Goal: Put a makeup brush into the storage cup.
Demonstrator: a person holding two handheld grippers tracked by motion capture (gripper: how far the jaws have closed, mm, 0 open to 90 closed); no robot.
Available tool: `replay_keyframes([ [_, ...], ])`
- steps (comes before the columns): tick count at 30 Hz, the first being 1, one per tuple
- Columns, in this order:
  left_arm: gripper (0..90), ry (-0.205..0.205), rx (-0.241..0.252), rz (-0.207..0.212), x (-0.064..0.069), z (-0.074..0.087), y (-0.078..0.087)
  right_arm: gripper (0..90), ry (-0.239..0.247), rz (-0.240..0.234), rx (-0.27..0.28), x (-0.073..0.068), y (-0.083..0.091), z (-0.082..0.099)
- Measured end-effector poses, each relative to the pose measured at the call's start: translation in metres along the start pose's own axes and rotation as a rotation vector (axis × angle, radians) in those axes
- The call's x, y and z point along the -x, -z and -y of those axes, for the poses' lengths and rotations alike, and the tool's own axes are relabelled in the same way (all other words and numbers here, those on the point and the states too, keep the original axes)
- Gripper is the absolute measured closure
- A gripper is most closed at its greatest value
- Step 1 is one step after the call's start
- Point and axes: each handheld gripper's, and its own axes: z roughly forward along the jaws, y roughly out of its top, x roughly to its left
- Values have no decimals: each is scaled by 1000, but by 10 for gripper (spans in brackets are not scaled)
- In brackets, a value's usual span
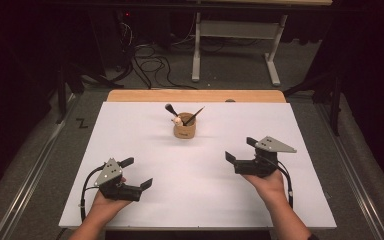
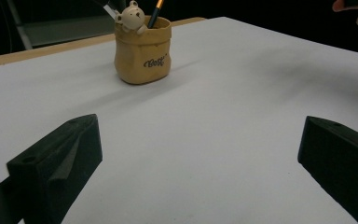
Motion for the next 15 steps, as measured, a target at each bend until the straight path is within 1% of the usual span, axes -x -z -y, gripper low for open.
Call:
replay_keyframes([
  [1,4,0,0,0,0,0,0,37,5,1,3,2,4,2],
  [8,4,4,-15,-6,0,2,-2,37,-4,19,6,13,37,24],
  [10,4,5,-18,-5,1,3,-2,37,-5,23,14,17,47,30],
  [12,4,4,-22,-5,2,3,-2,37,-21,26,26,20,57,37],
  [15,4,13,-22,-12,2,4,-1,37,-17,30,38,22,70,42],
])
